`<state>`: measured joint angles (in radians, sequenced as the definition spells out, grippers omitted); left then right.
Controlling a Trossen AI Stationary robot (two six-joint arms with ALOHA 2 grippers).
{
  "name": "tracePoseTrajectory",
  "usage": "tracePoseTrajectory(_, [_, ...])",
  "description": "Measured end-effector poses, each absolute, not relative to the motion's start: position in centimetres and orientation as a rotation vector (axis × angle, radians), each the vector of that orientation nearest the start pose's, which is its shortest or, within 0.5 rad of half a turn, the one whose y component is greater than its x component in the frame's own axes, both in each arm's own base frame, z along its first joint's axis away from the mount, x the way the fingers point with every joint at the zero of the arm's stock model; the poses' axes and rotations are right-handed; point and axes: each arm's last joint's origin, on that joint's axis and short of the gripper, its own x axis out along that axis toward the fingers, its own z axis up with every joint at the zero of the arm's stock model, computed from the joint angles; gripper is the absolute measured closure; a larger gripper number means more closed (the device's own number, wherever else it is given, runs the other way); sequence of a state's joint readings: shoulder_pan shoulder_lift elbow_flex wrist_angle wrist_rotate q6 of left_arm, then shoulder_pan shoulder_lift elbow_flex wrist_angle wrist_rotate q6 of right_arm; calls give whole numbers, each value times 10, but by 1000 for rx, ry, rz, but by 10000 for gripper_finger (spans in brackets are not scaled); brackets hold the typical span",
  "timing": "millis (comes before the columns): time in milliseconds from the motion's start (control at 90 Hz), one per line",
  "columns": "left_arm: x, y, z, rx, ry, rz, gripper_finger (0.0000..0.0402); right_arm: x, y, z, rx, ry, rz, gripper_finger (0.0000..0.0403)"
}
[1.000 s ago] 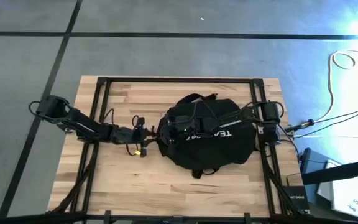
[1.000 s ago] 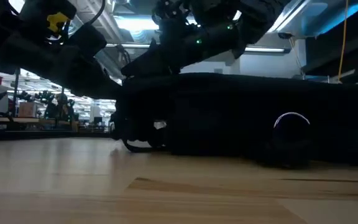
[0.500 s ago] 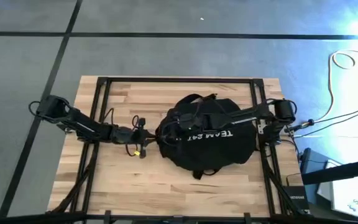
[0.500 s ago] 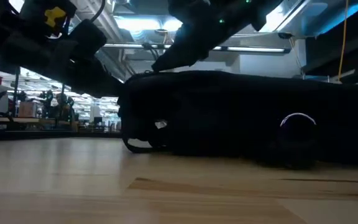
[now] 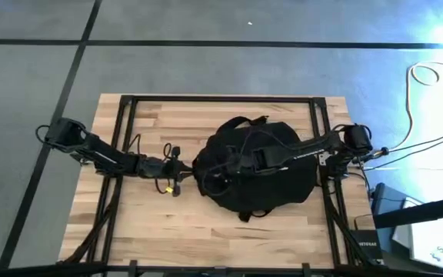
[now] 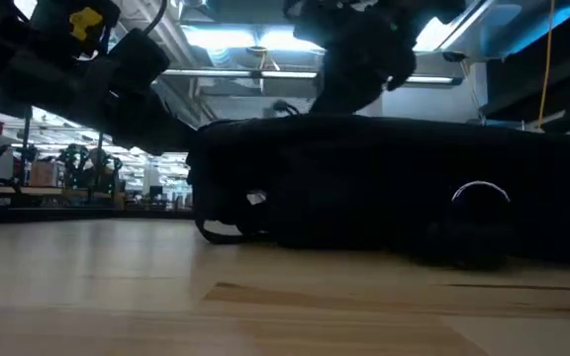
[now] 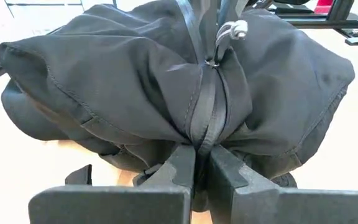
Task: Unpack backpack
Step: Open the black backpack
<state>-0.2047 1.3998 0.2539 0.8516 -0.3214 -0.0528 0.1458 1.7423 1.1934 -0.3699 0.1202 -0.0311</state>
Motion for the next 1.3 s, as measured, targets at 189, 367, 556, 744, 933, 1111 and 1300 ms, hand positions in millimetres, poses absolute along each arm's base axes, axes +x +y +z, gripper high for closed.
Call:
tracePoseTrajectory(189, [218, -40, 139, 47, 279, 113, 400, 350, 47, 215, -160, 968, -14, 403])
tracePoseTrajectory(367, [207, -43, 142, -1, 333, 193, 400, 339, 44, 231, -177, 965, -48, 403])
tracePoseTrajectory(556, [194, -48, 149, 9, 381, 196, 400, 329, 42, 243, -183, 964, -58, 403])
tracePoseTrajectory(744, [179, -49, 158, 39, 402, 231, 400, 321, 40, 235, -219, 1001, -66, 403])
tracePoseTrajectory(933, [161, -47, 162, -18, 450, 264, 400, 314, 39, 219, -203, 1036, -80, 403])
tracePoseTrajectory(1111, [144, -46, 161, -122, 510, 295, 400, 310, 38, 213, -193, 1042, -98, 403])
tracePoseTrajectory(1300, [129, -47, 159, -202, 568, 298, 400, 304, 37, 210, -206, 1102, -108, 403])
